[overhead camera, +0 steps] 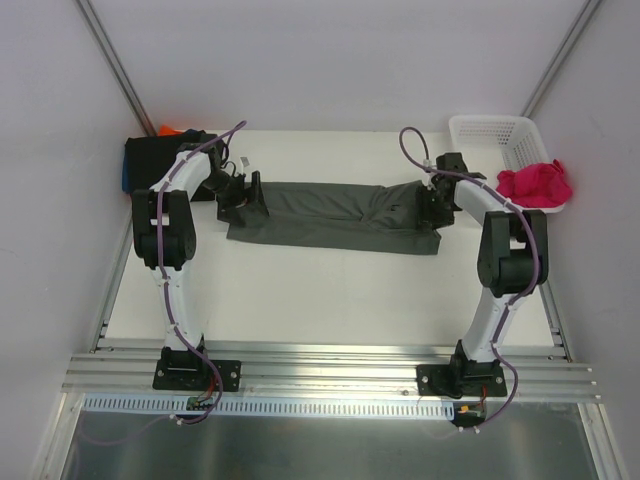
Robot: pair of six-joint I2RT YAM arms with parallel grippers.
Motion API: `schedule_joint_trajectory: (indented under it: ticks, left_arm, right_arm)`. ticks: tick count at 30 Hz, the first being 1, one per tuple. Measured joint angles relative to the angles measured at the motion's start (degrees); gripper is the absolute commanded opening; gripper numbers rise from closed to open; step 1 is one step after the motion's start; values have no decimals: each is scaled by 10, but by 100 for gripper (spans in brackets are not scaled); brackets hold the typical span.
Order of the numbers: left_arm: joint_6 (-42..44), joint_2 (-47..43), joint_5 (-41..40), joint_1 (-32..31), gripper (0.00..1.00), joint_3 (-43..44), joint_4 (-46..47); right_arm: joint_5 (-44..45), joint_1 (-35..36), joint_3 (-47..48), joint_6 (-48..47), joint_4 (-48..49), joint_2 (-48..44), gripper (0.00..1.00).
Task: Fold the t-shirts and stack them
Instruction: Fold the tshirt
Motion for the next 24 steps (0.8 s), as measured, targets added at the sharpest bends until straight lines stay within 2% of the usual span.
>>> schedule_joint_trajectory:
  ticks: [1, 4, 11, 16, 24]
  left_arm:
    - [0, 0, -1, 0, 95, 0, 0]
    - [0, 0, -17, 0, 98, 2, -1]
    - [11, 2, -50, 0, 91, 54, -3]
    - [25, 23, -62, -3, 89, 101, 7]
    - [30, 95, -64, -20, 87, 129, 3]
  right_arm:
    - [4, 0, 0, 1, 0, -2, 79]
    - [7, 0, 6, 2, -8, -6, 80]
    - [-9, 18, 78, 40, -20, -32, 73]
    - [-47, 57, 90, 80, -6, -51, 67]
    - [-103, 87, 90, 134, 9, 16, 63]
